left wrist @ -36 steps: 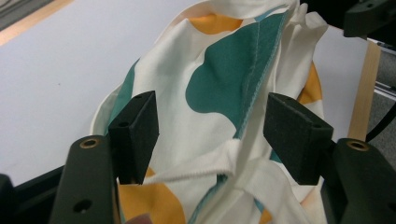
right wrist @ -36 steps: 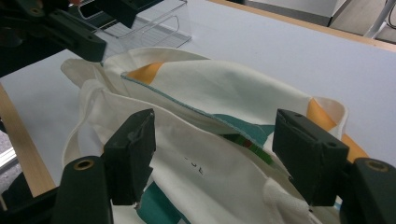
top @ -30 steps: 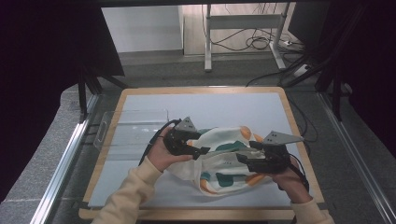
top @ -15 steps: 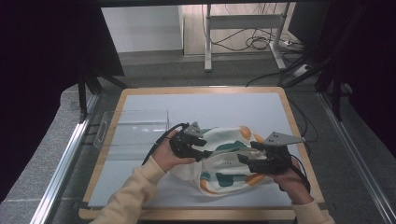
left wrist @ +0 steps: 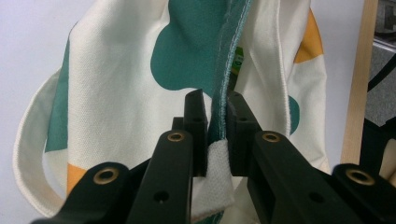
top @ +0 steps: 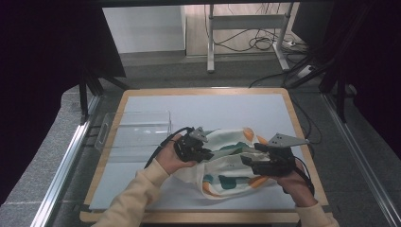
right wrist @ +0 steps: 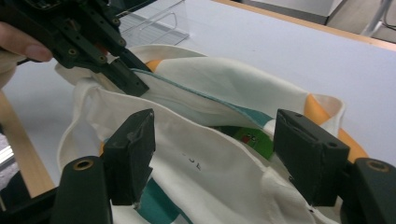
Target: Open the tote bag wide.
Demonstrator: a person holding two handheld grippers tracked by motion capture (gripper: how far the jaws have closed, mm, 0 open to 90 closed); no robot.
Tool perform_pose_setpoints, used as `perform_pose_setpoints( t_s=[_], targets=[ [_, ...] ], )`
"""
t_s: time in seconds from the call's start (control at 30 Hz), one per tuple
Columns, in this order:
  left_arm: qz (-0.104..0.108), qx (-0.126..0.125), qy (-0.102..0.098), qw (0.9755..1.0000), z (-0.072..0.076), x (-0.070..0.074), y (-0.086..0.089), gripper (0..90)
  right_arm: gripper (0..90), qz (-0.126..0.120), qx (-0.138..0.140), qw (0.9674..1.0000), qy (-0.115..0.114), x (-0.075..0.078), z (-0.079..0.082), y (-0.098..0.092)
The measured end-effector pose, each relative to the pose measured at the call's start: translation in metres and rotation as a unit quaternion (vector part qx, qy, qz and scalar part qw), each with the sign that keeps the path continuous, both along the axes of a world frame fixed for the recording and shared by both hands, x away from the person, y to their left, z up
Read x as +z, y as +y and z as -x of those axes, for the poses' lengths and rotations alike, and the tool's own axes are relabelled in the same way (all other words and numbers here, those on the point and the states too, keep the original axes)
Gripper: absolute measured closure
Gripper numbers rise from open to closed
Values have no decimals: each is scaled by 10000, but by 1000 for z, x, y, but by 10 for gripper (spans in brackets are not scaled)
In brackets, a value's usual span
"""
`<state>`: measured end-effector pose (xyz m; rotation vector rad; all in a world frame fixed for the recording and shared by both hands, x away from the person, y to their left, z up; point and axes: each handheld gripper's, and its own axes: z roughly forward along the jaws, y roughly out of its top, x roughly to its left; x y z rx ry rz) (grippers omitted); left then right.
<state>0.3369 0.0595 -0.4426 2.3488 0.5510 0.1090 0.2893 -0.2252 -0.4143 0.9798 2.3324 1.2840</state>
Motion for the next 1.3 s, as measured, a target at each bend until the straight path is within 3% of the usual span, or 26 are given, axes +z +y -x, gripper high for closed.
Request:
perform_pose_setpoints(
  t_s=[0.73, 1.03, 1.2, 1.3],
  targets=[
    [66, 134, 112, 9998, -4, 1, 2, 823, 349, 475, 758, 9957, 257, -13, -17, 42],
    [56, 189, 104, 9998, -6, 2, 2, 822, 392, 975, 872, 9908, 359, -25, -25, 52],
    [43, 204, 116, 9997, -7, 2, 2, 822, 462, 1255, 868, 9876, 363, -30, -25, 55],
    [45, 208, 113, 9997, -7, 2, 3, 822, 568, 1420, 804, 9859, 362, -32, -24, 55]
  ],
)
